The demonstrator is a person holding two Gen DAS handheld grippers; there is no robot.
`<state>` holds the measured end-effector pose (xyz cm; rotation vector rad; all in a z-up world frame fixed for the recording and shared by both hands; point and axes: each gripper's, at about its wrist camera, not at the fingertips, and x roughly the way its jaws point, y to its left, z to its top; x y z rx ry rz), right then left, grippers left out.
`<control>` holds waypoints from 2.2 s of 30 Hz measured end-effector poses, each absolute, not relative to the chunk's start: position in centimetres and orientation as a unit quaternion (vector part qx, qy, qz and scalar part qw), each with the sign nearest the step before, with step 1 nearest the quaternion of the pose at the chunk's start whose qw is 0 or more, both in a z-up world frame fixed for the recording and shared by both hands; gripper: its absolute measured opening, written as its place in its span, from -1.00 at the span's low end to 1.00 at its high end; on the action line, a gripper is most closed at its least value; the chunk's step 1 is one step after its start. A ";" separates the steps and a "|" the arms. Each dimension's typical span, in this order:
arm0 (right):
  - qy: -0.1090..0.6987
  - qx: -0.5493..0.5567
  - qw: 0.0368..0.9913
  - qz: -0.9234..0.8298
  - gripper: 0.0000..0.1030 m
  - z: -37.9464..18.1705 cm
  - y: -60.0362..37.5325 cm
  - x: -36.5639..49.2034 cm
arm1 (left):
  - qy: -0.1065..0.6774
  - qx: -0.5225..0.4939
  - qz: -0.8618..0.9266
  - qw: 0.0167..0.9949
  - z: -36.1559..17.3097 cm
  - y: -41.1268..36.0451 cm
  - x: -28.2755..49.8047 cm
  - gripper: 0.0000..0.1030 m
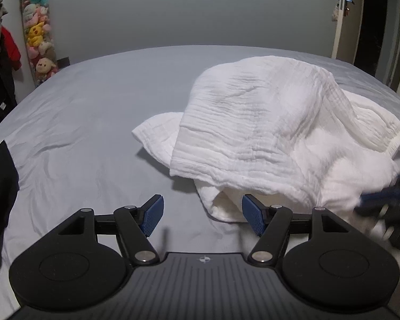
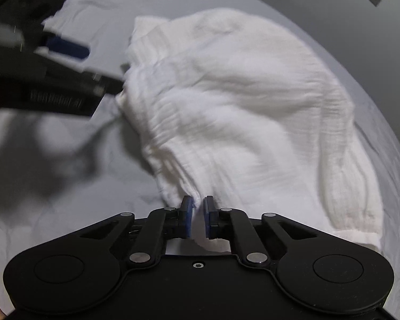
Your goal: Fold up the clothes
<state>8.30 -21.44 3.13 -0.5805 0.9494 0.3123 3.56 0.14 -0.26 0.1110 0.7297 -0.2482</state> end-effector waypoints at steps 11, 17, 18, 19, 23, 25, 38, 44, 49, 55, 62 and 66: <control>0.366 -0.238 0.899 0.043 -0.89 11.5 -27.2 10.5 | 0.317 0.093 -0.169 0.929 0.0 -1.9 2.5 0.38; 0.413 -0.213 0.877 0.123 -0.84 10.0 -27.2 10.4 | 0.317 0.103 -0.144 0.932 -0.2 -1.9 2.5 0.38; 0.415 -0.219 0.872 0.138 -0.80 9.2 -26.6 10.0 | 0.318 0.099 -0.140 0.932 -0.2 -1.7 2.6 0.38; 0.418 -0.221 0.869 0.149 -0.76 8.5 -26.1 10.0 | 0.319 0.098 -0.138 0.933 -0.3 -1.6 2.6 0.37; 0.442 -0.234 0.843 0.199 -0.44 4.5 -23.3 9.4 | 0.319 0.107 -0.130 0.933 -0.3 -1.3 2.8 0.37; 0.450 -0.247 0.830 0.217 -0.33 2.7 -21.9 9.2 | 0.321 0.115 -0.124 0.932 -0.4 -1.3 2.8 0.37; 0.420 -0.351 0.806 0.226 -0.15 -1.2 -20.4 7.5 | 0.344 0.094 -0.076 0.931 -0.6 0.4 4.6 0.37; 0.411 -0.378 0.805 0.202 -0.70 -1.3 -21.0 8.0 | 0.349 0.083 -0.070 0.931 -0.7 0.9 4.7 0.37; 0.387 -0.332 0.845 0.159 -0.84 2.2 -24.1 9.3 | 0.344 0.082 -0.081 0.932 -0.6 0.7 4.6 0.37; 0.346 -0.261 0.896 0.094 -0.86 8.8 -28.1 10.9 | 0.330 0.069 -0.126 0.933 -0.2 0.3 3.9 0.38; 0.288 -0.277 0.916 0.034 -0.87 16.4 -29.2 13.1 | 0.307 0.022 -0.190 0.933 0.1 0.0 3.0 0.43; 0.263 -0.310 0.913 -0.020 -0.88 19.1 -30.6 14.1 | 0.311 0.001 -0.193 0.931 -0.4 0.4 3.3 0.43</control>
